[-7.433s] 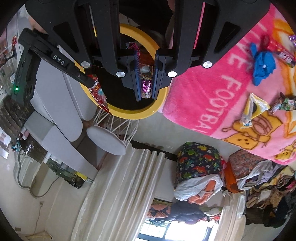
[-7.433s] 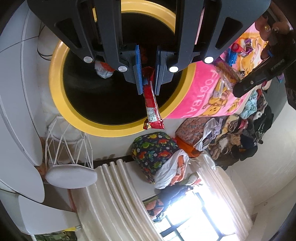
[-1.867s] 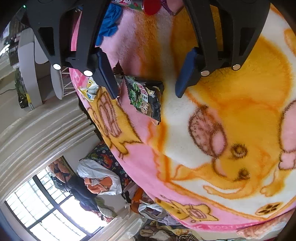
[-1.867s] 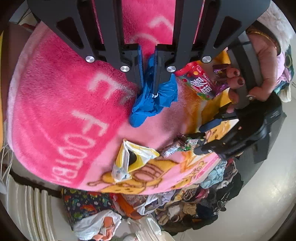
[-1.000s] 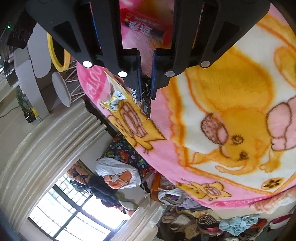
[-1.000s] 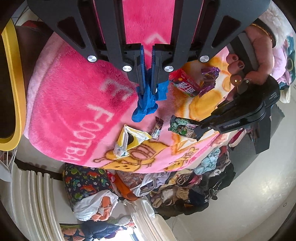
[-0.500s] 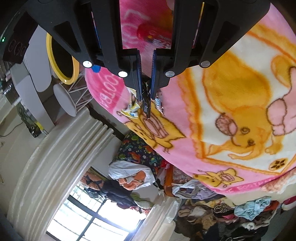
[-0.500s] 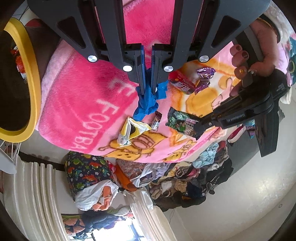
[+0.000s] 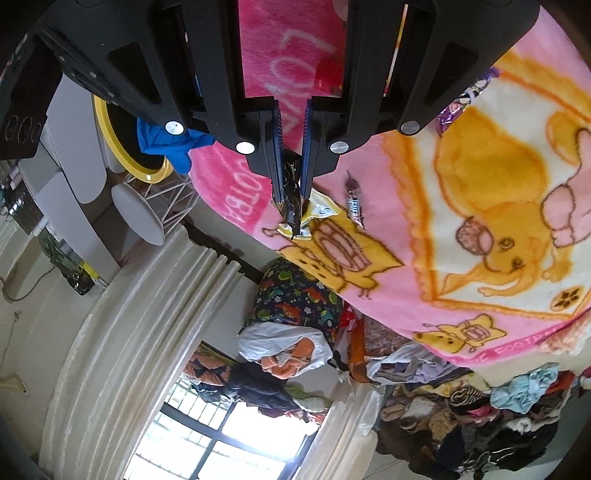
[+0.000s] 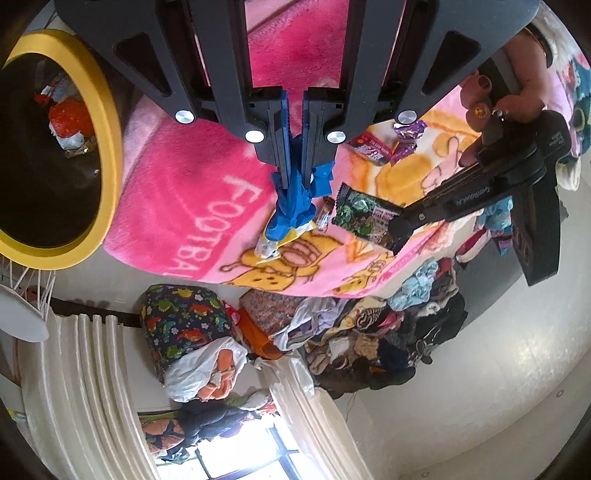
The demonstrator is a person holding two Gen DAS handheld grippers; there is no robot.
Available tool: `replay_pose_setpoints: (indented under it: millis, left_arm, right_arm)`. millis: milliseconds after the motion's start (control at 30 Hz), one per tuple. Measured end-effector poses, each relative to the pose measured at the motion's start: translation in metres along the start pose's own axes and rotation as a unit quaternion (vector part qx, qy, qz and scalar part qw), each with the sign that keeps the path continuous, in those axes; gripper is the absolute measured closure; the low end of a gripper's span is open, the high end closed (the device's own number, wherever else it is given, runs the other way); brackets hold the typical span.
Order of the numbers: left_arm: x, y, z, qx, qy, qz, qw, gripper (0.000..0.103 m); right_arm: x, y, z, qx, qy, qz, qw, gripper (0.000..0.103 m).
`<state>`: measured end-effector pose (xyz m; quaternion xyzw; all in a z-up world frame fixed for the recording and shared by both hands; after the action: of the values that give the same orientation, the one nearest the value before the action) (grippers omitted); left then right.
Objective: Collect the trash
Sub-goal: 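Carry the blue cloth in the right tool over the bin while the left tool carries the wrapper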
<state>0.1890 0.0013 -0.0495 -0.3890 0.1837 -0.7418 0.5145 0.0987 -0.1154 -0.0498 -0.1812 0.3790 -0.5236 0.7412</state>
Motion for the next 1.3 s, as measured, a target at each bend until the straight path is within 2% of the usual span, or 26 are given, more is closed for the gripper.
replay_pose_setpoints:
  millis: [567,1300]
  left_arm:
    - [0.038,0.005,-0.009,-0.008,0.035,-0.007,0.9993,0.098]
    - [0.107,0.017,-0.022,-0.021,0.096,-0.037,0.9944,0.098]
  right_arm:
    - [0.034,-0.03,0.009,0.027,0.038,-0.001,0.999,0.098]
    - [0.091,-0.073,0.01,0.068,0.084,-0.043,0.993,0.098]
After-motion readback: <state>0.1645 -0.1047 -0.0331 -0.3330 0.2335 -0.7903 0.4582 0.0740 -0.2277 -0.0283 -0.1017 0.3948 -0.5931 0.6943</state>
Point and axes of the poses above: each gripper's, at about its wrist camera, not at the fingertips, and y roughly the way its jaws point, x to its right, z to its top, the point moved 4 cm from there along y, roughly the way its jaws point, and after that the axes turned 9 degrees about -x, right-handed, at the moved point
